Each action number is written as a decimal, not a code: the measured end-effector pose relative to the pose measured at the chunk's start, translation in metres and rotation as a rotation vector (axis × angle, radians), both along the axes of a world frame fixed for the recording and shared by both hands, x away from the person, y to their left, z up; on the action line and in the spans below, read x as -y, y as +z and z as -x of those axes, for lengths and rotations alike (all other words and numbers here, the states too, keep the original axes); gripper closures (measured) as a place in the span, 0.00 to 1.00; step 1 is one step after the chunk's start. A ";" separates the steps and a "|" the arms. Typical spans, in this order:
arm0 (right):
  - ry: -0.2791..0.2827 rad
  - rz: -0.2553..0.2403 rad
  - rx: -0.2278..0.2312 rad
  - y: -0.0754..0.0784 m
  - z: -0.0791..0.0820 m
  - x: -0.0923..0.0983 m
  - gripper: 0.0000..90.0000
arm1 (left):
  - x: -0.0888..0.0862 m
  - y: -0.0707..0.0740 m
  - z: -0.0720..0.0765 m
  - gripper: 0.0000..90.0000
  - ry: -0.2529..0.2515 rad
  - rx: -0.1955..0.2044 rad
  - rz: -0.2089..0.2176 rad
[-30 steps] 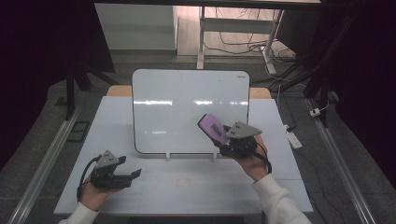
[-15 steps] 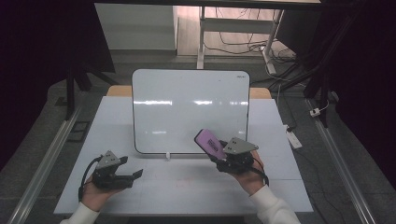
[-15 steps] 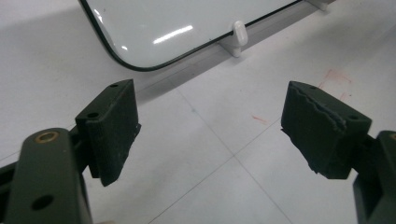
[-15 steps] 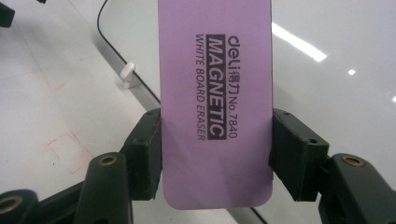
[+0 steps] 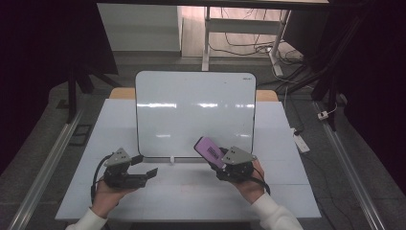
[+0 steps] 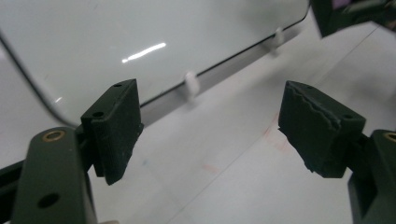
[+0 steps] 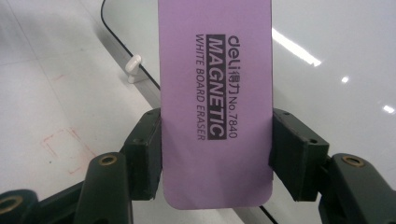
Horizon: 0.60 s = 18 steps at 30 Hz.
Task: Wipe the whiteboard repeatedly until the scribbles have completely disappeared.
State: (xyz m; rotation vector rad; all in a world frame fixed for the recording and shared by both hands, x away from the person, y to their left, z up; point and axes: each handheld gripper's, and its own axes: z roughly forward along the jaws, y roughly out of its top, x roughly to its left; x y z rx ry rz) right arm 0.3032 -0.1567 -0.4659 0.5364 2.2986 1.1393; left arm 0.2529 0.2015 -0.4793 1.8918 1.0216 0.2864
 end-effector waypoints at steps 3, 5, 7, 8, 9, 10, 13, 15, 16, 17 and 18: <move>-0.003 0.001 0.012 0.000 0.001 0.000 0.45 | 0.008 0.006 -0.003 0.25 -0.017 0.010 0.003; -0.006 -0.001 0.010 -0.001 0.002 0.000 0.45 | 0.013 0.009 -0.005 0.25 -0.026 0.013 0.004; -0.005 0.004 0.018 -0.001 0.003 -0.001 0.45 | 0.018 0.012 -0.006 0.26 -0.033 0.014 0.010; -0.002 0.004 0.019 -0.002 0.004 -0.002 0.45 | 0.020 0.014 -0.007 0.26 -0.038 0.014 0.013; -0.002 0.005 0.021 -0.002 0.004 -0.003 0.45 | 0.022 0.016 -0.007 0.26 -0.043 0.015 0.019; -0.001 0.006 0.024 -0.002 0.005 -0.004 0.45 | 0.024 0.018 -0.008 0.26 -0.045 0.019 0.024; -0.003 0.009 0.034 -0.003 0.006 -0.006 0.44 | 0.031 0.025 -0.011 0.27 -0.056 0.024 0.034; -0.004 0.006 0.035 -0.003 0.006 -0.007 0.45 | 0.035 0.028 -0.013 0.28 -0.066 0.028 0.037; -0.004 0.004 0.037 -0.003 0.006 -0.006 0.45 | 0.037 0.029 -0.014 0.28 -0.069 0.030 0.039; -0.005 0.005 0.042 -0.004 0.006 -0.006 0.45 | 0.038 0.030 -0.015 0.28 -0.072 0.029 0.039; -0.009 0.008 0.046 -0.004 0.006 -0.006 0.45 | 0.040 0.031 -0.016 0.28 -0.074 0.028 0.037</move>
